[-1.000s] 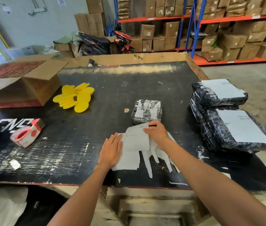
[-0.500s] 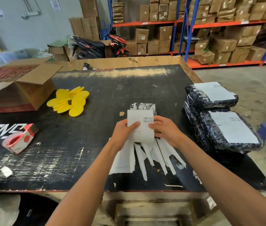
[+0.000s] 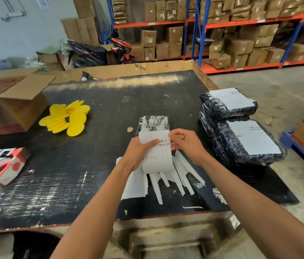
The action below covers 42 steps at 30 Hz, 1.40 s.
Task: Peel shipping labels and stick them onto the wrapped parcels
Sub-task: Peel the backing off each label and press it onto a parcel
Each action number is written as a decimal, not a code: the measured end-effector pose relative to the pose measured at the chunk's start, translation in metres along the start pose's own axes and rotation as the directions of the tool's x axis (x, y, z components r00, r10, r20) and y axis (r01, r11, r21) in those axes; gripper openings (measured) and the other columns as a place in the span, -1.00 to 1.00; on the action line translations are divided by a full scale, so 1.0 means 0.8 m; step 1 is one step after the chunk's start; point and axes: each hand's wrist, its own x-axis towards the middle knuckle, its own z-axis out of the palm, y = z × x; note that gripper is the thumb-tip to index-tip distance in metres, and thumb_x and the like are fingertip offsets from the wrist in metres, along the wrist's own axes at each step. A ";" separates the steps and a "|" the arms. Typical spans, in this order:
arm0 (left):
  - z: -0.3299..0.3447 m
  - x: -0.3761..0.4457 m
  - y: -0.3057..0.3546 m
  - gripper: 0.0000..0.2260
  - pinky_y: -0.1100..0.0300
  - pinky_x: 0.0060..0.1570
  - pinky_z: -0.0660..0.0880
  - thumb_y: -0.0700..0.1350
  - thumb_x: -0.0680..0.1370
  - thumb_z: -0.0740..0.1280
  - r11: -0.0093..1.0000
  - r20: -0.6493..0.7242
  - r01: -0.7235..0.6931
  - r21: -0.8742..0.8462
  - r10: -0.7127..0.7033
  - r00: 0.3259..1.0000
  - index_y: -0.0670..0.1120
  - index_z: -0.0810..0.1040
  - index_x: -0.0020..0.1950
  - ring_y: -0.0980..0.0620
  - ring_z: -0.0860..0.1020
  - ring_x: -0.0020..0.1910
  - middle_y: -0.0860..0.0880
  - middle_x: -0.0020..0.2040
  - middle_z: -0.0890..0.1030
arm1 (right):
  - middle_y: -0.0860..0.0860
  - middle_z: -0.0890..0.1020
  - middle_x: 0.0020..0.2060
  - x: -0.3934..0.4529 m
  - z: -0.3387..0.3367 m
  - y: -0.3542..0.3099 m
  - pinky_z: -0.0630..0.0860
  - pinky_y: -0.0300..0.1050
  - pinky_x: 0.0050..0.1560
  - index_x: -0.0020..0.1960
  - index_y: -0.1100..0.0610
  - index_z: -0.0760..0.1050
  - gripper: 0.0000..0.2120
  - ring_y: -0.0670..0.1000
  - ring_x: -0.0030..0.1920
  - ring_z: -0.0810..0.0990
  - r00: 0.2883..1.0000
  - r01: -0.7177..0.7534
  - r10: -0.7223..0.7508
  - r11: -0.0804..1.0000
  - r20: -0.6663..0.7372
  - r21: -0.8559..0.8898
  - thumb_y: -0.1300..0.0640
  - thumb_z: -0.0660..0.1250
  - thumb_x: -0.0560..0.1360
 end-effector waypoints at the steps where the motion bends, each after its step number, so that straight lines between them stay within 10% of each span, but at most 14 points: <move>1: 0.000 0.001 0.000 -0.74 0.04 -0.01 0.65 -0.24 0.49 0.50 1.000 -0.001 -0.006 0.008 0.006 1.000 -0.18 0.65 0.17 -0.09 0.72 0.01 -0.12 0.04 0.74 | 0.16 0.74 -0.14 0.000 0.000 0.000 0.63 -0.16 -0.18 0.03 0.22 0.65 -0.87 0.05 -0.22 0.69 1.000 0.006 -0.006 1.000 -0.021 0.001 0.26 0.32 0.61; 14: -0.005 0.008 -0.007 -0.72 -0.09 0.11 0.63 -0.18 0.44 0.55 0.991 -0.042 0.031 0.128 -0.026 0.999 -0.14 0.66 0.13 -0.09 0.72 -0.02 -0.07 -0.01 0.75 | 0.07 0.73 -0.28 -0.003 -0.002 -0.005 0.61 -0.12 -0.23 -0.06 0.19 0.65 -0.90 0.06 -0.30 0.69 0.999 0.007 -0.013 0.985 -0.033 -0.170 0.27 0.35 0.56; 42: -0.006 -0.008 0.007 -0.77 -0.02 0.04 0.63 -0.26 0.47 0.50 0.998 0.054 0.066 -0.017 -0.065 0.996 -0.18 0.66 0.12 -0.12 0.70 -0.01 -0.16 0.04 0.73 | 0.07 0.67 -0.30 -0.005 -0.002 -0.004 0.53 -0.27 -0.27 0.05 0.31 0.61 -0.86 -0.06 -0.32 0.60 0.993 -0.027 0.023 0.999 0.117 0.028 0.29 0.28 0.62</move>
